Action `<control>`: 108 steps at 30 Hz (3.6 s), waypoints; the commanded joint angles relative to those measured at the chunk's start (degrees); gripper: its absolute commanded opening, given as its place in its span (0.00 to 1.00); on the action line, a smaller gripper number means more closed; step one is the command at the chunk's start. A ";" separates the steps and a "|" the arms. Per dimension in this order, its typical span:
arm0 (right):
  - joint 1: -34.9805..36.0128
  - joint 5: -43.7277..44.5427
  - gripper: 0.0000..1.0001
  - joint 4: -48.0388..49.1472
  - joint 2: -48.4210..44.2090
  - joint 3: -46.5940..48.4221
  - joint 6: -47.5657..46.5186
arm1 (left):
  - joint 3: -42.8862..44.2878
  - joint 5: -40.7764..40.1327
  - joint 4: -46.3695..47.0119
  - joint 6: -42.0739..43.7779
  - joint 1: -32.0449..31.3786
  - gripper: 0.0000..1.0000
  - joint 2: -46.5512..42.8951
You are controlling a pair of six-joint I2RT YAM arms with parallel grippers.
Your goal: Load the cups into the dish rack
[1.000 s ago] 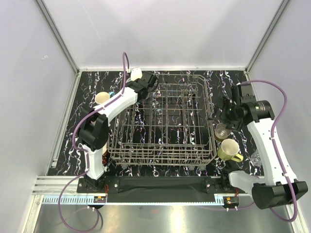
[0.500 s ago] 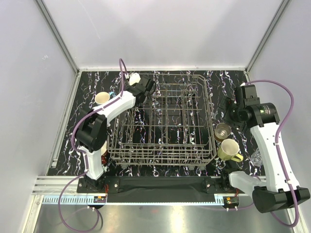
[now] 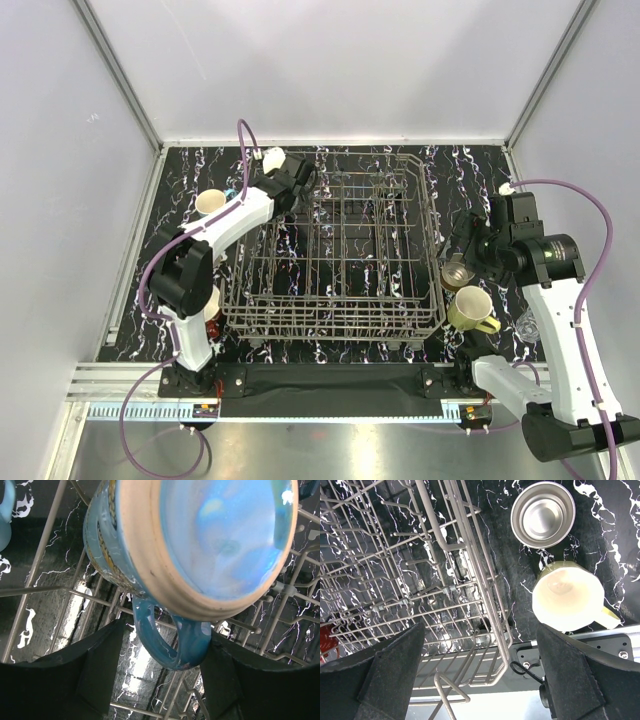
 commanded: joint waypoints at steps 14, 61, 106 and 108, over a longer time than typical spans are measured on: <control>0.08 -0.67 1.00 2.55 -2.13 -1.27 -0.63 | 6.35 -1.35 -0.41 -1.59 0.44 0.00 4.05; -0.01 15.67 1.00 -2.81 -1.35 0.05 2.10 | -0.41 6.04 -3.04 -0.28 -1.66 0.99 -15.44; 0.08 13.56 0.55 5.27 2.87 -22.62 21.69 | -15.53 20.45 -9.38 11.50 -29.27 0.99 -65.04; 0.08 14.10 0.52 5.88 3.66 -23.06 21.69 | -15.10 20.62 -8.77 11.59 -29.27 0.99 -64.86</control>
